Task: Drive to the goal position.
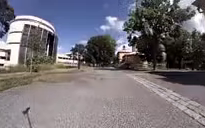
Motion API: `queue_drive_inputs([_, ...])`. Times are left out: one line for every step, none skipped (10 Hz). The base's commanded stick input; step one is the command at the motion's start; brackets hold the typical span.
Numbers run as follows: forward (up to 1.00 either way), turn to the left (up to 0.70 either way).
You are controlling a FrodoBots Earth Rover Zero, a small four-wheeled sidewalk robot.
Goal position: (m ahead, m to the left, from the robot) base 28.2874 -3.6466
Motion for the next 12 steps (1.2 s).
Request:
queue_drive_inputs([0.85, -0.34])
queue_drive_inputs([0.85, -0.34])
queue_drive_inputs([0.85, -0.29])
queue_drive_inputs([0.85, -0.19])
queue_drive_inputs([0.85, -0.05])
queue_drive_inputs([0.85, 0.0])
queue_drive_inputs([0.85, 0.0])
queue_drive_inputs([0.85, 0.0])
queue_drive_inputs([0.85, 0.0])
queue_drive_inputs([0.85, 0.0])
queue_drive_inputs([0.85, 0.0])
queue_drive_inputs([0.85, 0.0])
